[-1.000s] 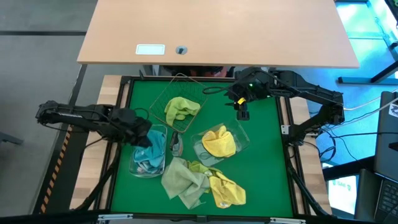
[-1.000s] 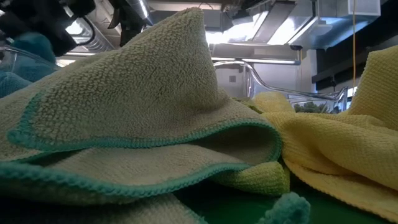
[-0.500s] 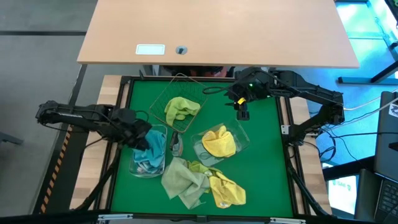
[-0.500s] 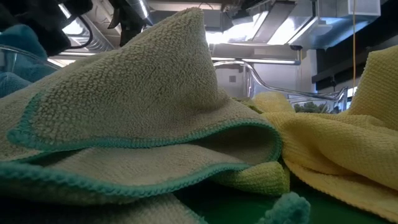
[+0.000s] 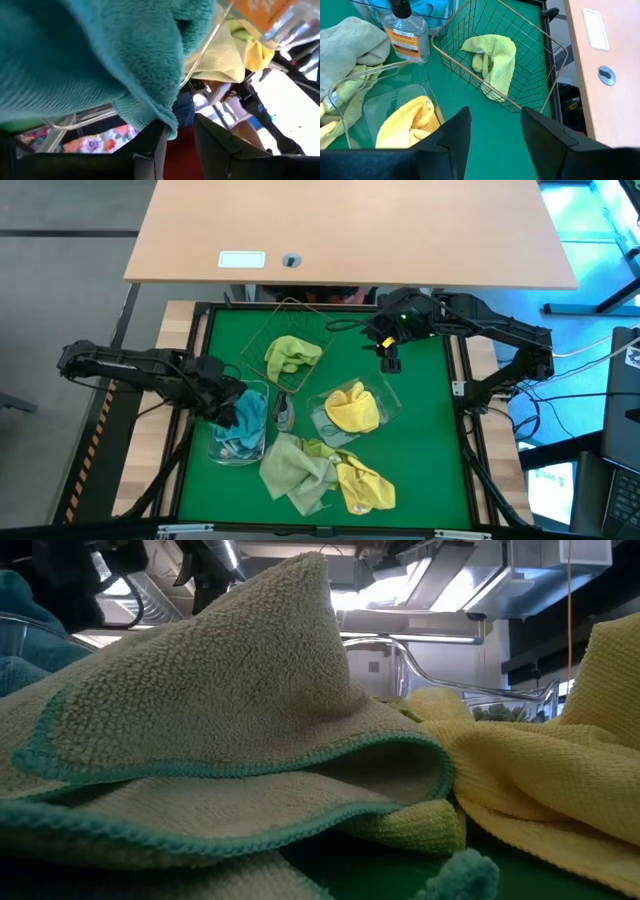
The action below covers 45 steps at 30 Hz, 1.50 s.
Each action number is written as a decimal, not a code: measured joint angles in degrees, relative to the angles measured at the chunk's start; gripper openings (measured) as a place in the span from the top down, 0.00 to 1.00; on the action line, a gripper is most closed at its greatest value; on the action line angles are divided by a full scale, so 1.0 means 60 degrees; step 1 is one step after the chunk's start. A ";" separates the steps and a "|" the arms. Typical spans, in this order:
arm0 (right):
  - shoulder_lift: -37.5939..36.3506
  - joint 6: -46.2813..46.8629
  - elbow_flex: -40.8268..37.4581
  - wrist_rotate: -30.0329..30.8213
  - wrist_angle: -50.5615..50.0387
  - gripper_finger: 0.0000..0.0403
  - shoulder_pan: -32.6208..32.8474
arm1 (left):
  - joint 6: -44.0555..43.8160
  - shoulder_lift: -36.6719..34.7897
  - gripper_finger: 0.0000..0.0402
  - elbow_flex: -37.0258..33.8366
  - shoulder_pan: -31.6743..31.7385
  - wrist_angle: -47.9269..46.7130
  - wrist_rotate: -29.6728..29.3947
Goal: Sort microfiber towel by color & place in baskets
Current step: Put the blue microfiber towel into the left transparent bin, then put the light green microfiber towel into the wire basket
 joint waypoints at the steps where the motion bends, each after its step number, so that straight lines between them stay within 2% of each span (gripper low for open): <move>1: 0.0000 0.0000 0.0000 0.0000 0.0000 0.57 0.0000 | 0.0182 0.0108 0.77 0.0000 -0.0005 0.0167 -0.0010; 4: 0.0000 0.0000 0.0000 0.0000 0.0000 0.57 0.0001 | 0.0712 0.0400 0.77 0.0000 -0.0004 0.1099 -0.0547; 7: 0.0000 -0.0004 0.0000 0.0000 0.0002 0.57 0.0000 | 0.1342 0.0498 0.77 0.0007 -0.0004 0.2069 -0.1847; 10: 0.0000 -0.0001 0.0000 0.0000 0.0004 0.57 0.0002 | 0.1826 0.0498 0.77 0.0007 -0.0011 0.2160 -0.2882; 13: 0.0000 0.0000 0.0000 0.0000 0.0000 0.57 0.0000 | 0.1874 0.0498 0.77 0.0007 -0.0092 0.2131 -0.2917; 21: 0.0000 -0.0004 0.0000 0.0000 0.0004 0.57 0.0000 | 0.1286 0.0668 0.80 0.0110 -0.0454 0.1983 -0.2188; 26: 0.0000 -0.0004 0.0000 0.0000 0.0004 0.57 0.0000 | 0.1177 0.0798 0.83 0.1254 -0.0784 0.0951 -0.2459; 31: 0.0000 -0.0004 0.0000 0.0000 0.0000 0.57 0.0000 | 0.1613 0.1305 0.85 0.2900 -0.1067 -0.1694 -0.3640; 34: 0.0000 -0.0004 0.0000 0.0000 0.0004 0.57 0.0000 | 0.2070 0.1750 0.85 0.3450 -0.1209 -0.2937 -0.4132; 38: 0.0000 -0.0004 0.0000 0.0001 0.0004 0.57 0.0000 | 0.2780 0.2236 0.85 0.3585 -0.1308 -0.3854 -0.4222; 41: 0.0000 -0.0004 0.0000 0.0000 0.0004 0.57 0.0000 | 0.3479 0.2515 0.85 0.3541 -0.1404 -0.3943 -0.4305; 45: 0.0000 -0.0004 0.0000 0.0000 0.0004 0.57 0.0000 | 0.3607 0.2851 0.85 0.3508 -0.1473 -0.3938 -0.4345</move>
